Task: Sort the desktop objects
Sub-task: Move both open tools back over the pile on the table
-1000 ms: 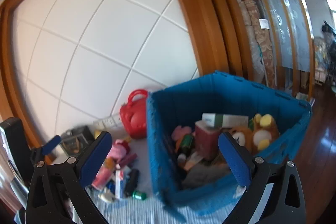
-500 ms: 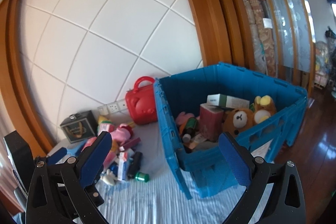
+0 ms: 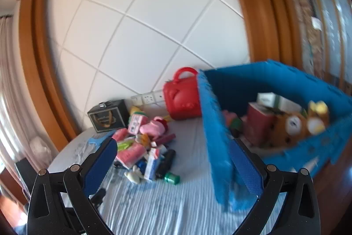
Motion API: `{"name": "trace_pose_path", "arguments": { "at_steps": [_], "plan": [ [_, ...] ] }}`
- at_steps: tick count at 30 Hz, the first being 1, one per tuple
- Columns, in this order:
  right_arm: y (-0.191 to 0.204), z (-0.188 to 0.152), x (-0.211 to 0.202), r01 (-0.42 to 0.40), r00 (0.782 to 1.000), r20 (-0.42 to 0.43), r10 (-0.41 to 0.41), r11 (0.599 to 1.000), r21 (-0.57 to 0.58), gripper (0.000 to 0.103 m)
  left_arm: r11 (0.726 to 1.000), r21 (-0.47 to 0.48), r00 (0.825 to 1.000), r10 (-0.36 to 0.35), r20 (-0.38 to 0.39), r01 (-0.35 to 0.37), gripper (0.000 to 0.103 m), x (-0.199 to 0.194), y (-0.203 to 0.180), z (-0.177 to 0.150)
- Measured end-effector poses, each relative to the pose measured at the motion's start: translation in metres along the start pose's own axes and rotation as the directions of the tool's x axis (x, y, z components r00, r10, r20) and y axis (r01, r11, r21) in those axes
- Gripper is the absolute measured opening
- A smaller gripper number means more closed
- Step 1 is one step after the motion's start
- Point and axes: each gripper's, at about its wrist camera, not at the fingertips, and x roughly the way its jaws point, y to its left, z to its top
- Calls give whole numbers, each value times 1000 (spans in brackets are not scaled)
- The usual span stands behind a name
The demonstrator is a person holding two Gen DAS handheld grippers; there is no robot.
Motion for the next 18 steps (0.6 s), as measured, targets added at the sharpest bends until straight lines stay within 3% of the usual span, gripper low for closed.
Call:
{"name": "trace_pose_path", "arguments": {
  "at_steps": [2, 7, 13, 17, 18],
  "plan": [
    [16, 3, 19, -14, 1000, -2, 14, 1000, -23, 103, 1000, -2, 1000, 18, -26, -18, 97, 15, 24, -7],
    [50, 5, 88, -70, 992, -102, 68, 997, -16, 103, 999, 21, 997, 31, -65, -30, 97, 54, 71, -12],
    [65, -7, 143, -77, 980, -184, 77, 997, 6, 103, 1000, 15, 996, -4, -88, 5, 97, 102, 102, -9],
    [67, -7, 182, -83, 970, -227, 85, 996, 20, 103, 999, -21, 994, 23, -111, -25, 97, 136, 115, -7],
    [71, -8, 196, -114, 959, -261, 114, 993, 14, 103, 999, -35, 992, 32, -122, -37, 97, 142, 118, -6]
  ]
}}
